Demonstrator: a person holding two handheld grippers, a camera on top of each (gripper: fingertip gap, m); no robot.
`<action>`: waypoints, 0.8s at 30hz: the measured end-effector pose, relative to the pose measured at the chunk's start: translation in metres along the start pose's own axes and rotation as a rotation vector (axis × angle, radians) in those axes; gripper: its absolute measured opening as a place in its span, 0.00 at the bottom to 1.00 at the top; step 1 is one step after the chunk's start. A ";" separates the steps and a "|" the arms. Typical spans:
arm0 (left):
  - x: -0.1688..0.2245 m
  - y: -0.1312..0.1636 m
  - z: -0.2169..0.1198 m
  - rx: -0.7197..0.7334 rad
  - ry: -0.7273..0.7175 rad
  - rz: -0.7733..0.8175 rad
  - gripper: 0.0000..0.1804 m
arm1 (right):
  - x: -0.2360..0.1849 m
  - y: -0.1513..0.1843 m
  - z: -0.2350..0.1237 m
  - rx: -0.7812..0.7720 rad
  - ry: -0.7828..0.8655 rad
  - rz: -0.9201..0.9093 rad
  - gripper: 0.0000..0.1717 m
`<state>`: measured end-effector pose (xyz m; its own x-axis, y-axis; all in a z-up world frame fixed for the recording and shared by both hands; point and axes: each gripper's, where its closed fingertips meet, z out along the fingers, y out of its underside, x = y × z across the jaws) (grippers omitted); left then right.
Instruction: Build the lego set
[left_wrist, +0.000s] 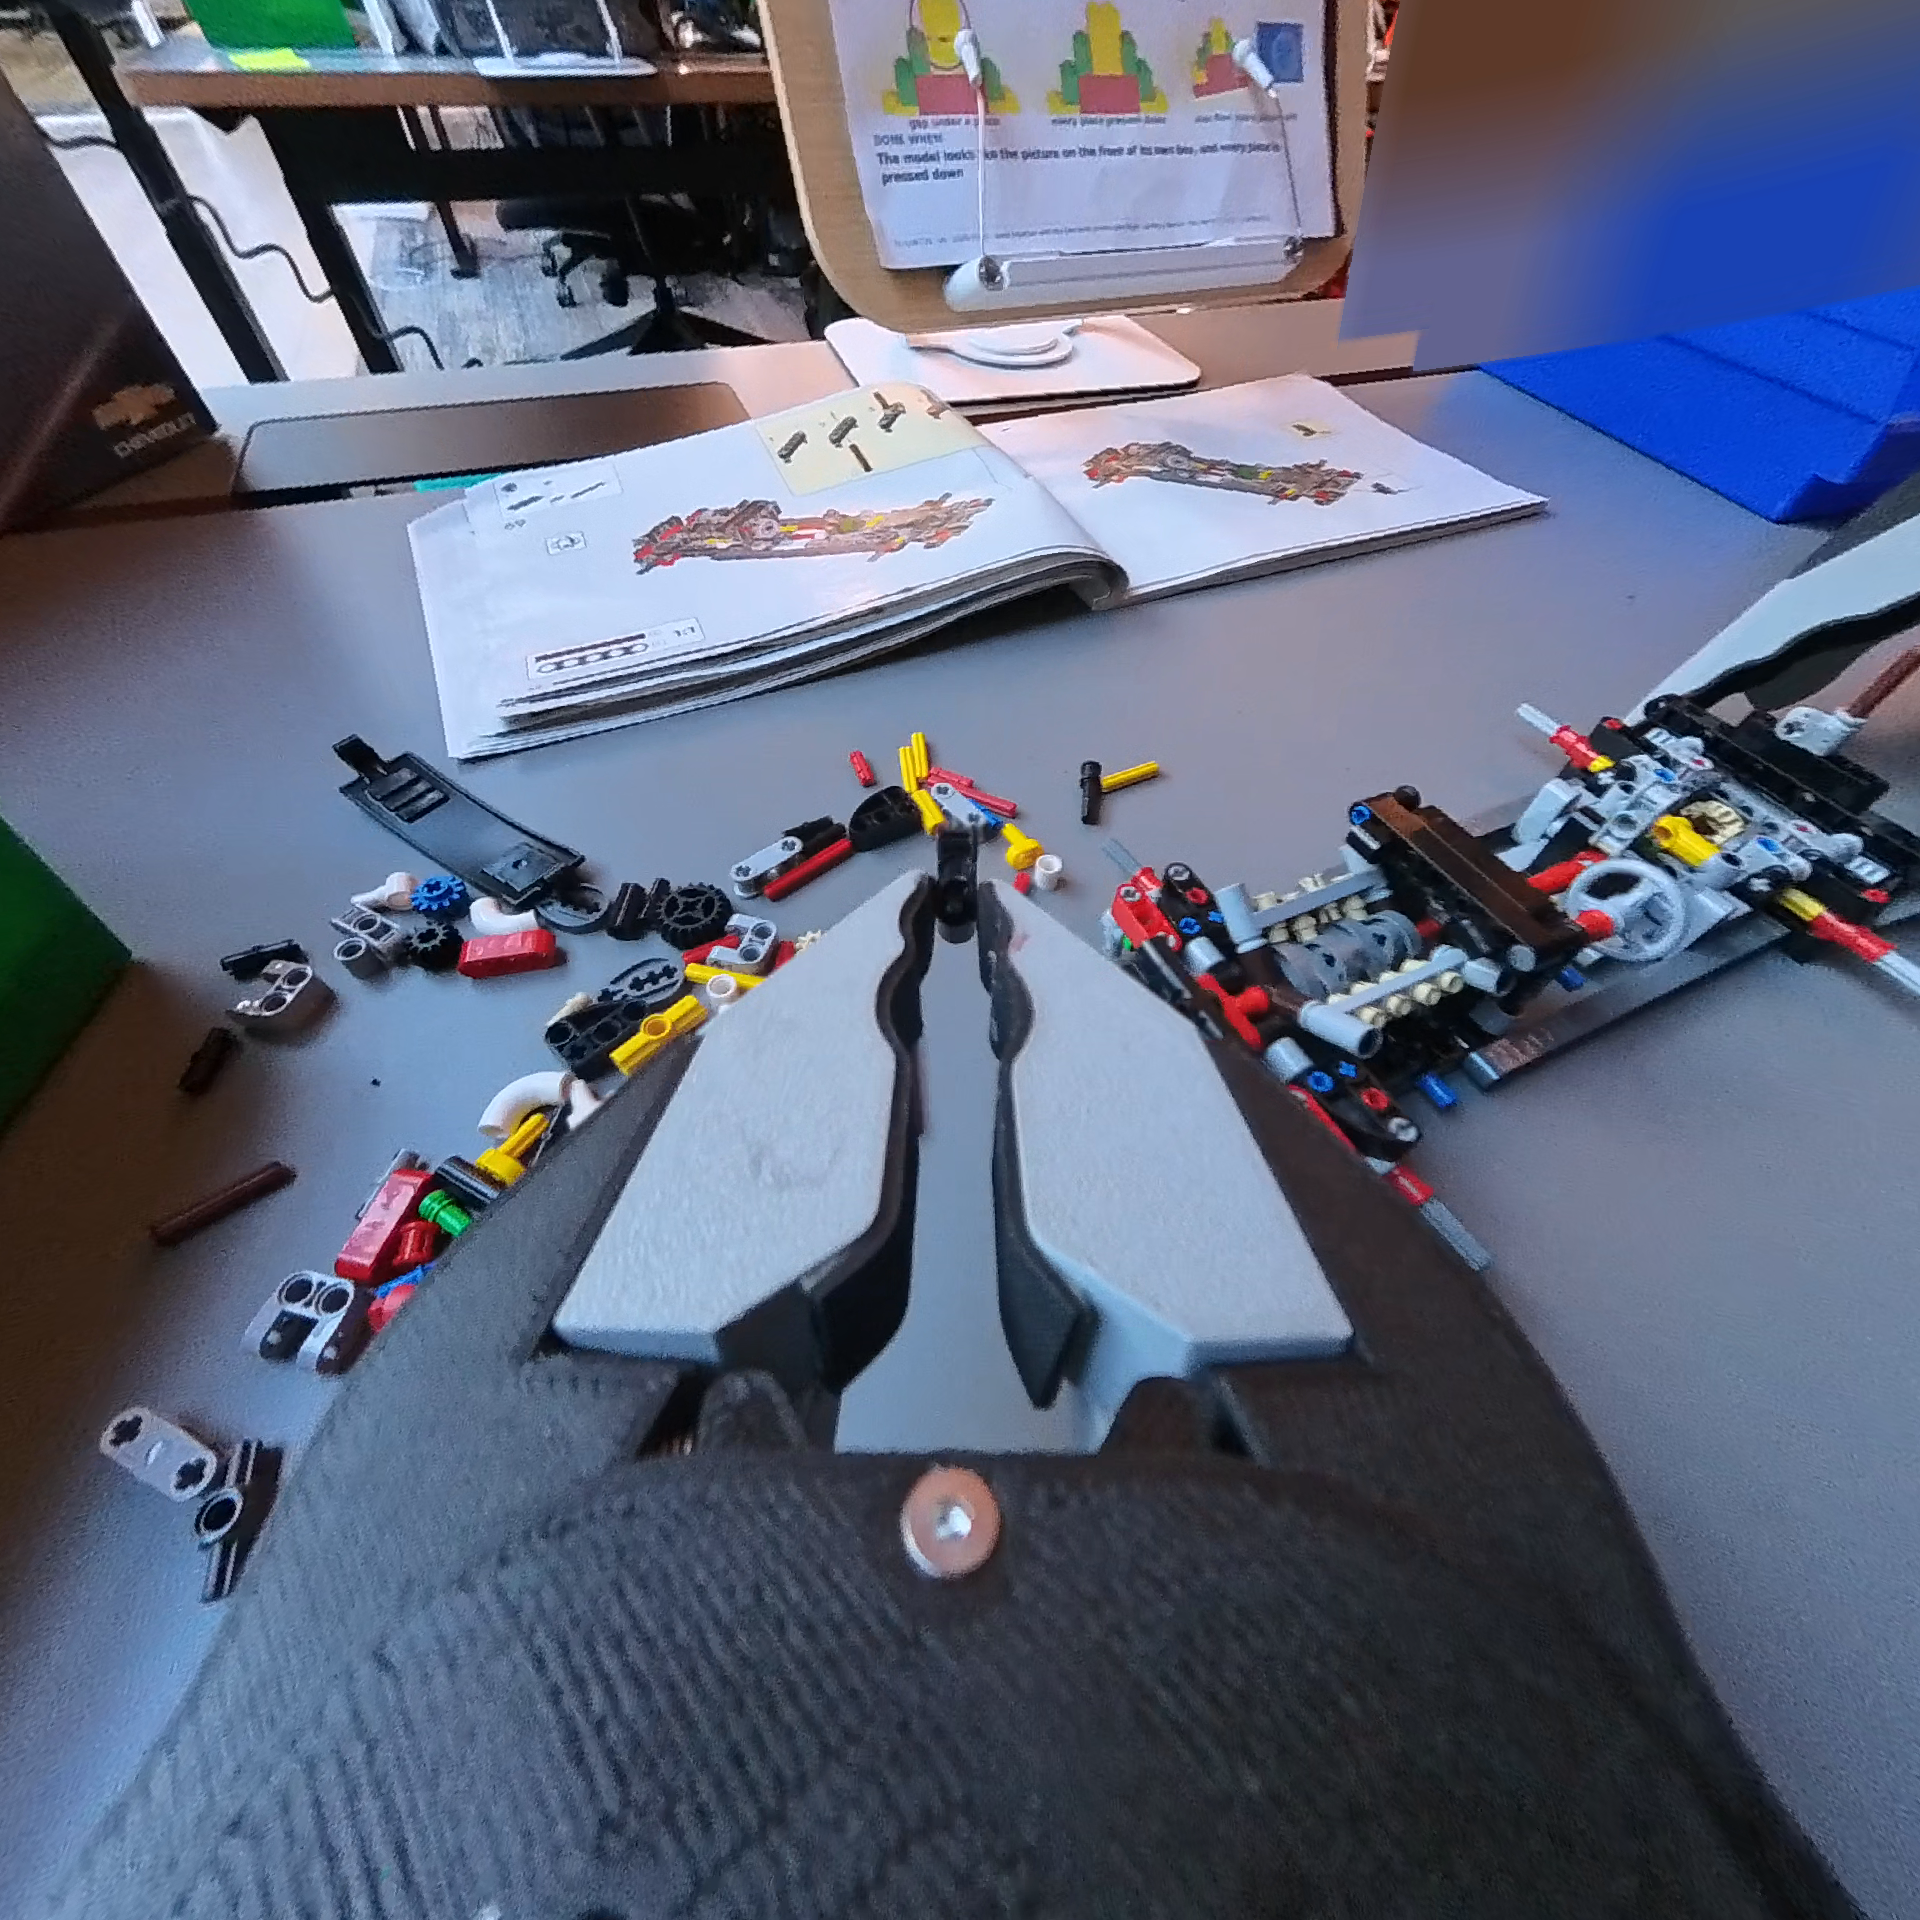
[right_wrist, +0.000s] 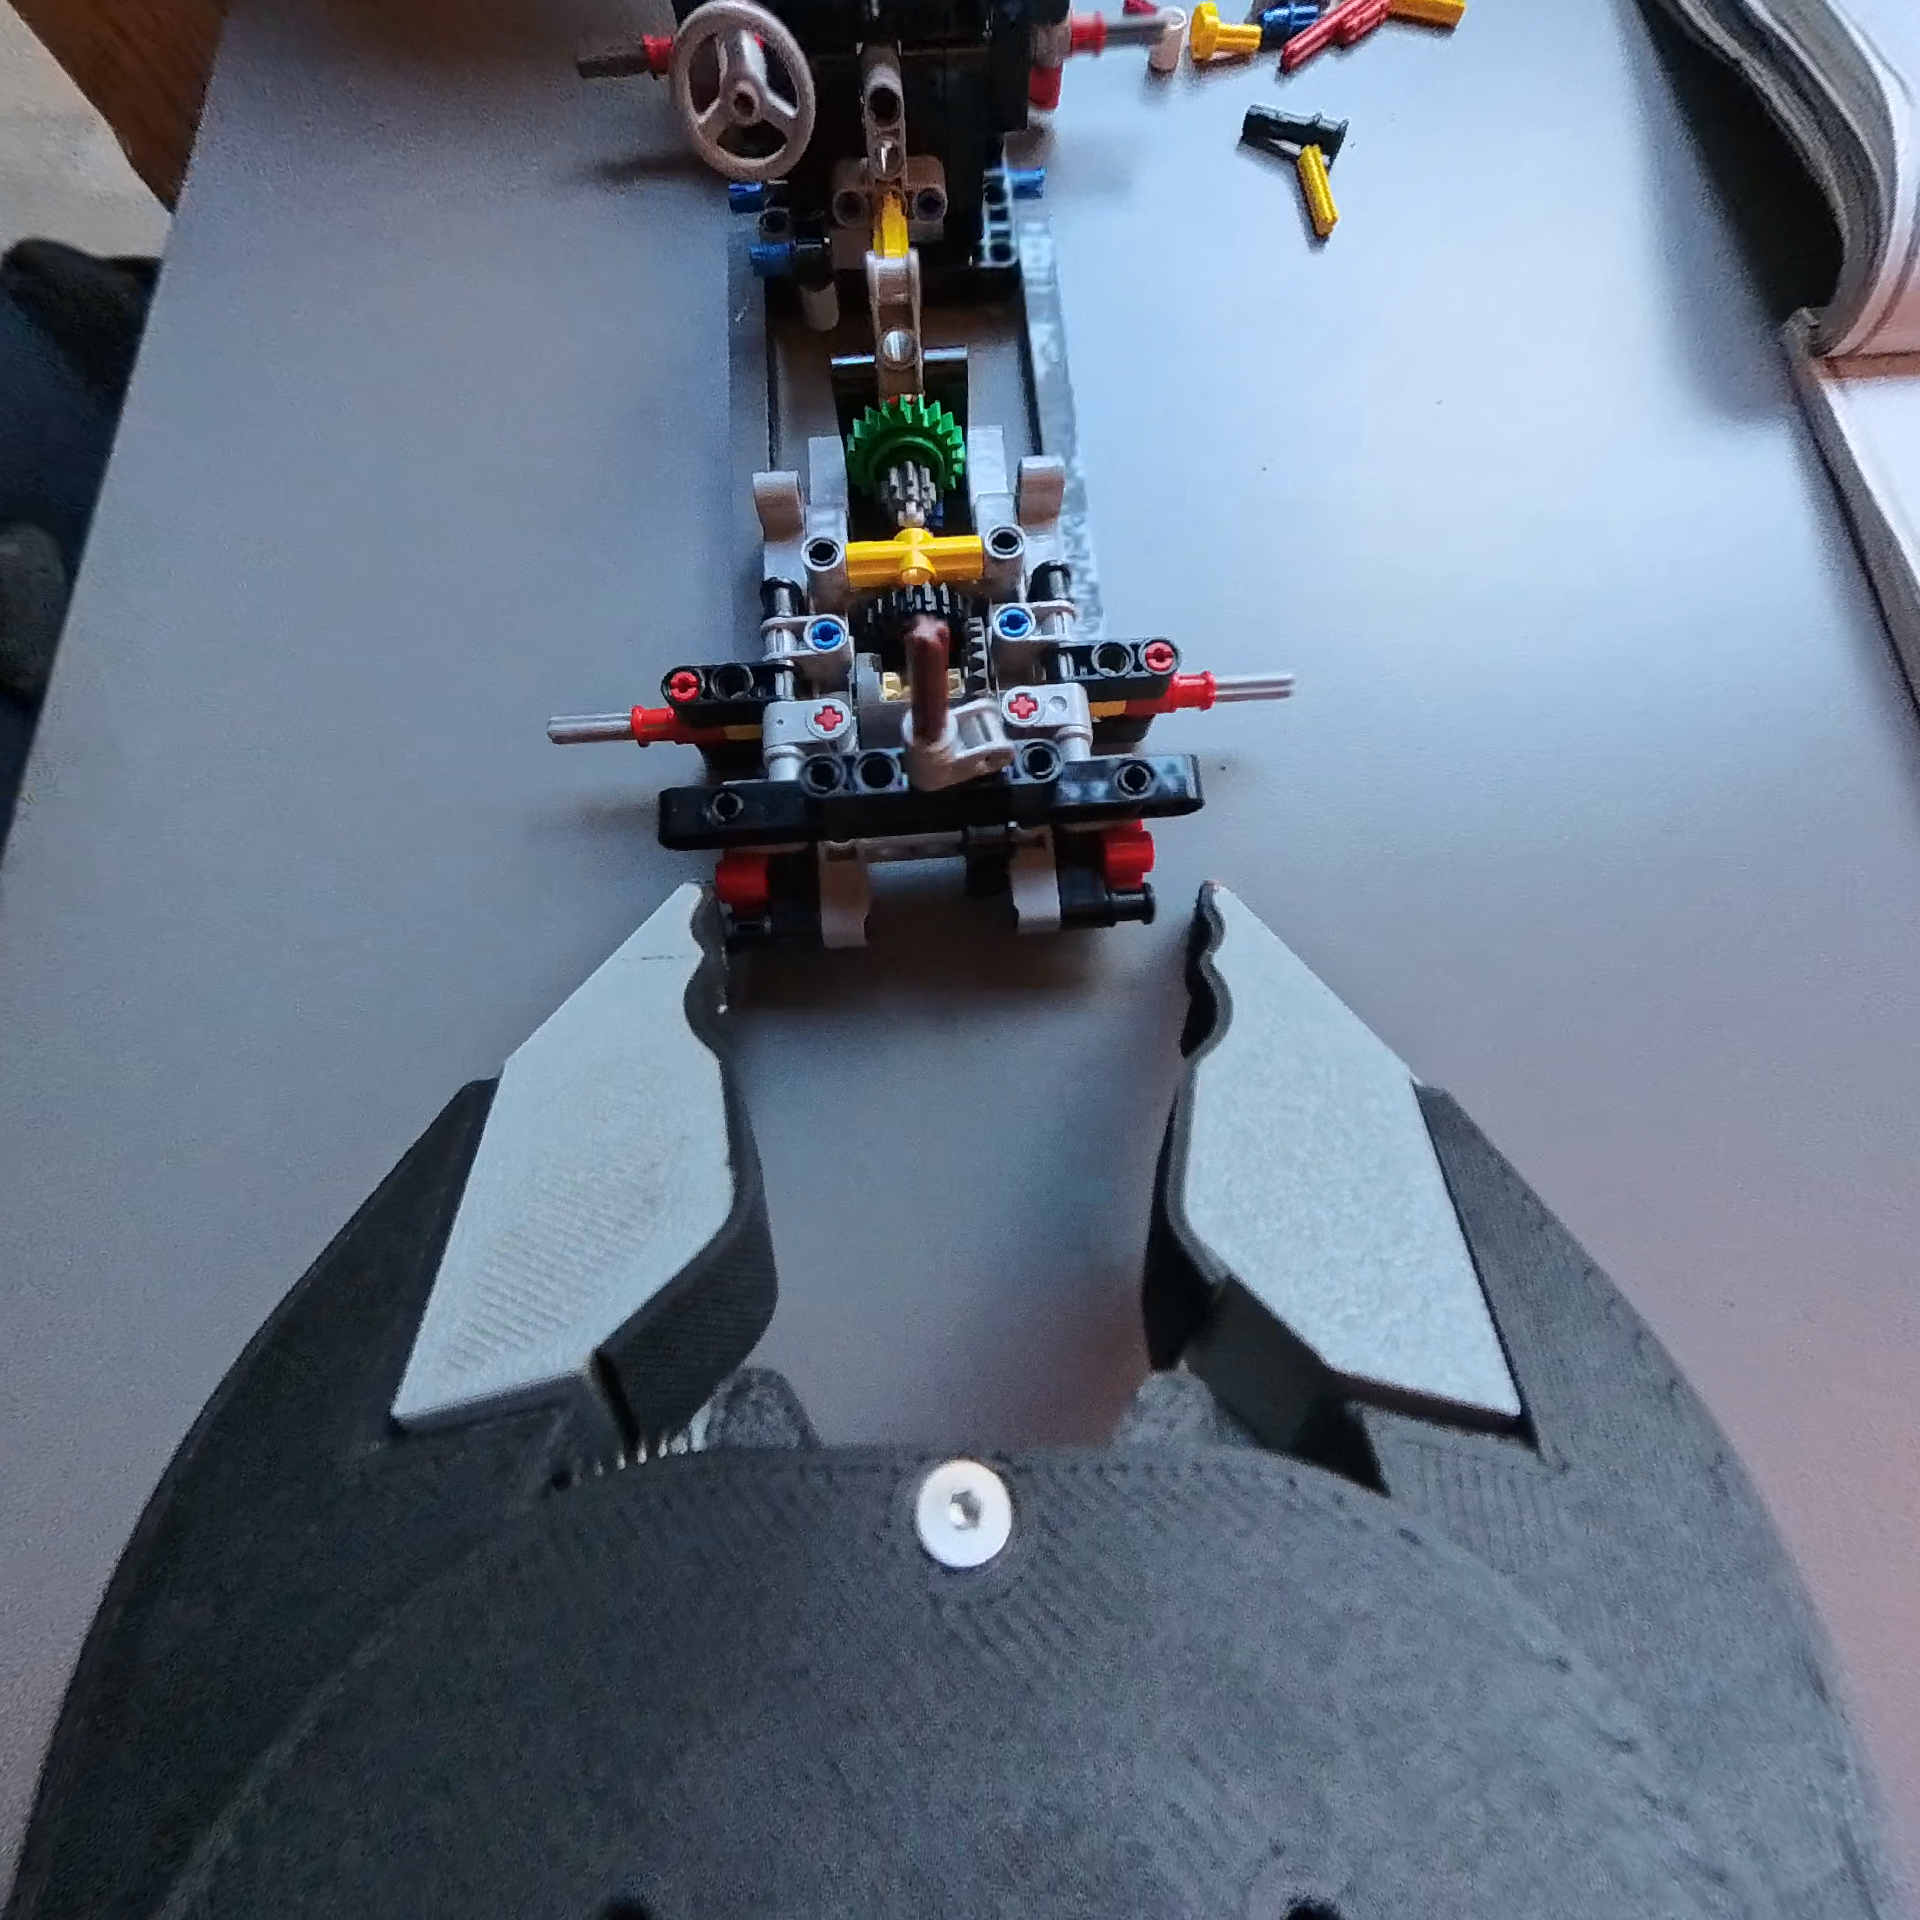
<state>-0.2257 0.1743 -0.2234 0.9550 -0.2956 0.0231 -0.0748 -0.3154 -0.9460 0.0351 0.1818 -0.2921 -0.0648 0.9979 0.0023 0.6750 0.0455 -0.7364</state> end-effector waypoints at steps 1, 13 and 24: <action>-0.002 0.001 0.001 -0.007 -0.007 -0.008 0.03 | 0.001 -0.002 -0.002 0.014 0.005 0.002 0.50; 0.002 0.000 0.003 -0.010 -0.006 0.033 0.03 | -0.001 -0.016 -0.016 0.122 0.032 -0.040 0.49; 0.018 -0.002 0.012 -0.017 0.116 0.022 0.03 | 0.023 -0.008 -0.019 0.110 0.093 0.067 0.53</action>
<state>-0.2051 0.1806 -0.2254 0.9134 -0.4049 0.0407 -0.1012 -0.3230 -0.9410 0.0426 0.2049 -0.2730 0.0495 0.9987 0.0090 0.5906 -0.0219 -0.8067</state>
